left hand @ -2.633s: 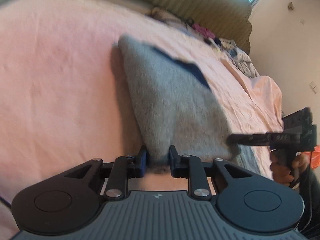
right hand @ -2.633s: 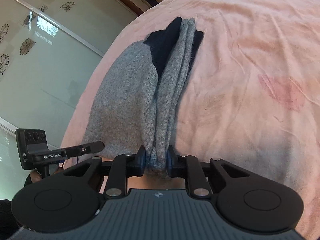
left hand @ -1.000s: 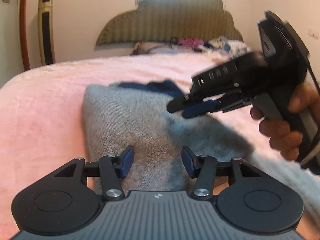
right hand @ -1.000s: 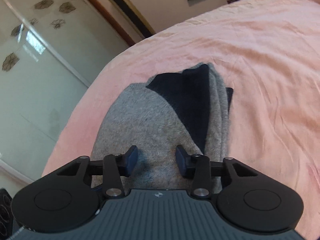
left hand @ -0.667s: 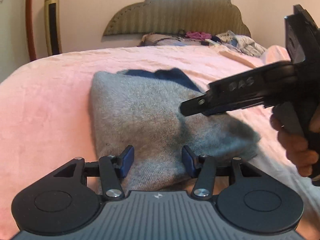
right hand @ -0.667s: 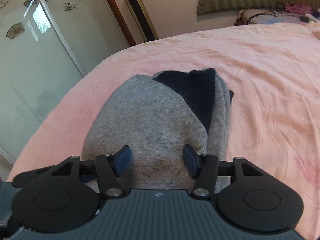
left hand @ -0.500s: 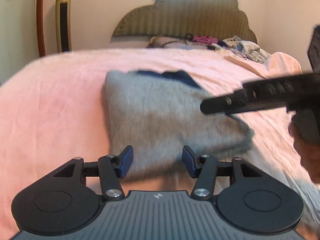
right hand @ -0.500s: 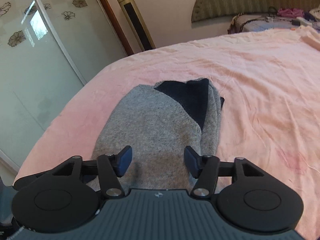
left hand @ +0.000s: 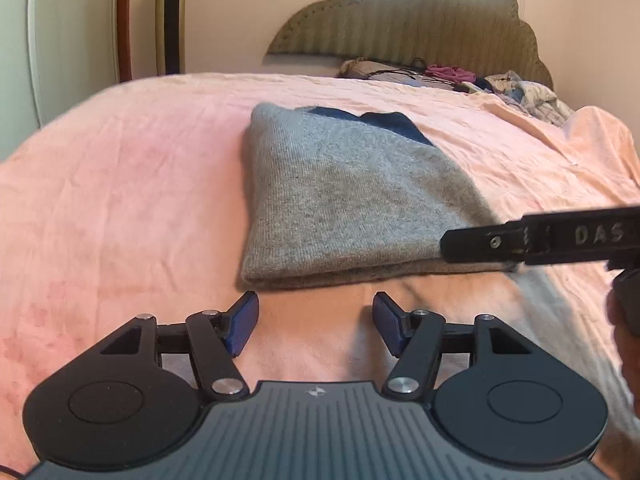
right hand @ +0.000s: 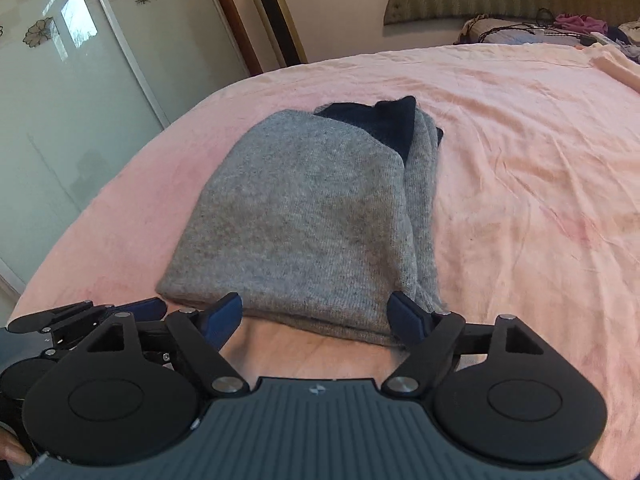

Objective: Fold small clothes

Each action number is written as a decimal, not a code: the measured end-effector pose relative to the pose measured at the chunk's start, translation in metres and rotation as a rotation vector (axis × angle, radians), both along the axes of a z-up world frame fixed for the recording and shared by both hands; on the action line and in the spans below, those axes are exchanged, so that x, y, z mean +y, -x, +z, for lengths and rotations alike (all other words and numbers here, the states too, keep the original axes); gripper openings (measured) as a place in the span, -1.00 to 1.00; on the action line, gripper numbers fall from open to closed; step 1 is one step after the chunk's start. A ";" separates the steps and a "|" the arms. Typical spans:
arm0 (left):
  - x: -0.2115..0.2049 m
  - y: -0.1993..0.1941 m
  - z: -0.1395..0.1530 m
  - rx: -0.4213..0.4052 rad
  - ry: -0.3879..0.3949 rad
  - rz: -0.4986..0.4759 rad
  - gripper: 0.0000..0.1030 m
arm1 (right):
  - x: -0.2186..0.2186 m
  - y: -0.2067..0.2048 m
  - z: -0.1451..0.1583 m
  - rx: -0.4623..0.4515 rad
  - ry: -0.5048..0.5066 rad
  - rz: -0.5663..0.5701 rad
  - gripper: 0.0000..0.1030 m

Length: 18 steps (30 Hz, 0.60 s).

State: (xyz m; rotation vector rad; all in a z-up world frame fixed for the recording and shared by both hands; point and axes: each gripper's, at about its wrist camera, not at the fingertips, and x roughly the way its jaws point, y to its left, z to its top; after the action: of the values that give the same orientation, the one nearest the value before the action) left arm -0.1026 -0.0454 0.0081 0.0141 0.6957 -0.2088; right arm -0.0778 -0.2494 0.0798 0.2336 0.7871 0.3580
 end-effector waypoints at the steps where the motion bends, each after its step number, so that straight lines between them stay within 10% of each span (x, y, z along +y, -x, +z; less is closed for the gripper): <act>1: 0.000 0.001 0.000 -0.001 -0.008 0.013 0.32 | 0.001 0.004 0.003 -0.007 0.006 -0.015 0.54; 5: 0.004 -0.001 -0.005 -0.009 0.007 0.046 0.62 | 0.004 0.023 0.009 -0.090 0.087 -0.102 1.00; 18: -0.005 -0.006 -0.007 0.017 -0.022 0.013 1.00 | 0.005 0.031 -0.030 -0.071 0.294 -0.191 1.00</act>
State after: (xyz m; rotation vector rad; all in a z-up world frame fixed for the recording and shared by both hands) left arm -0.0969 -0.0502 0.0014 0.0290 0.7145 -0.1889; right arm -0.1091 -0.2443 0.0495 0.0188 0.7311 0.0675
